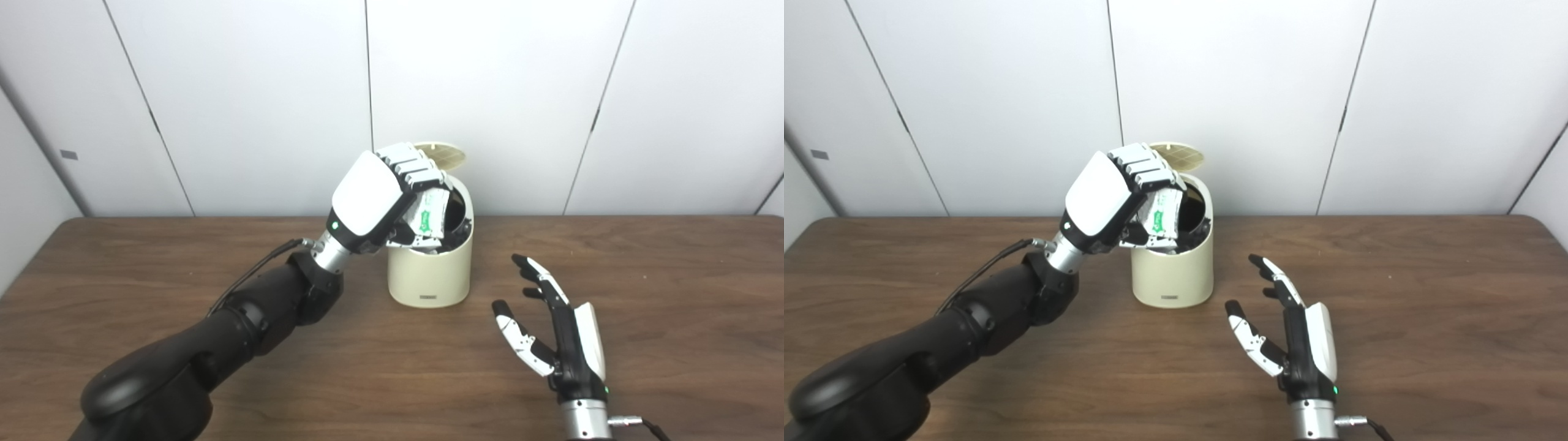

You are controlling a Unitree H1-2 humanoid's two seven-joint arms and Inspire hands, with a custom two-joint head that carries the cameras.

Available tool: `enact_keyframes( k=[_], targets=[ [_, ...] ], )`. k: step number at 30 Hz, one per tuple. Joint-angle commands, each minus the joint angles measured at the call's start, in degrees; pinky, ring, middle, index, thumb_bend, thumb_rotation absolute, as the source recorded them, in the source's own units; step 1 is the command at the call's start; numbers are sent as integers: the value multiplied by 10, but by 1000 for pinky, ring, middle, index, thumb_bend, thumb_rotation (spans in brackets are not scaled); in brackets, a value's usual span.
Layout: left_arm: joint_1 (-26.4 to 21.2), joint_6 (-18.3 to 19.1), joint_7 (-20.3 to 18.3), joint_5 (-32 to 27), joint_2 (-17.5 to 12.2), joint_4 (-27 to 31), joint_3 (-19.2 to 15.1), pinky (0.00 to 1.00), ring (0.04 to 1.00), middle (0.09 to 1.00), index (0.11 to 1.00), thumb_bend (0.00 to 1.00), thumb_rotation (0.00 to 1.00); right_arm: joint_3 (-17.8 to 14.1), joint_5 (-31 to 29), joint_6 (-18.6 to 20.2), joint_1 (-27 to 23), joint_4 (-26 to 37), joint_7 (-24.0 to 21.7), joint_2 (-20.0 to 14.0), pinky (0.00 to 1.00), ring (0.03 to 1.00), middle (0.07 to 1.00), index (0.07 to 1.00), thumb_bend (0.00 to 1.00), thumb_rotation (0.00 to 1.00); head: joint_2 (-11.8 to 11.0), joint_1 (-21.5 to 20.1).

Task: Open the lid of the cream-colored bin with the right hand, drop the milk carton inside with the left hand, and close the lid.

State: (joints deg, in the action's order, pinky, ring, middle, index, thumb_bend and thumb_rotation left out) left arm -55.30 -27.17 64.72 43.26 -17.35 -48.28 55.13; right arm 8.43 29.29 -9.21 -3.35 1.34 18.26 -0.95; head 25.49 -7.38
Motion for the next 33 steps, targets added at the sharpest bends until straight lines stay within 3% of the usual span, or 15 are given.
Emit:
enact_keyframes(
  k=[1,12,15,33],
  targets=[
    [-35,2,9,-29,-6,1,-4,542,528,469,455,501,0,10,-1,-20,20,-28,11,20,729,831,846,819,151,506,1,-1],
    [-24,2,-7,-101,4,22,2,546,531,459,465,501,0,12,2,-13,20,-23,6,23,738,836,851,819,162,553,3,-4],
    [-21,2,-12,-115,10,26,0,541,530,457,467,501,0,13,2,-15,19,-25,7,23,737,834,850,817,158,517,4,-5],
    [-5,3,-42,-159,14,64,-4,535,528,470,466,502,0,14,1,-12,15,-25,6,25,735,835,850,819,156,513,5,-4]
  ],
)
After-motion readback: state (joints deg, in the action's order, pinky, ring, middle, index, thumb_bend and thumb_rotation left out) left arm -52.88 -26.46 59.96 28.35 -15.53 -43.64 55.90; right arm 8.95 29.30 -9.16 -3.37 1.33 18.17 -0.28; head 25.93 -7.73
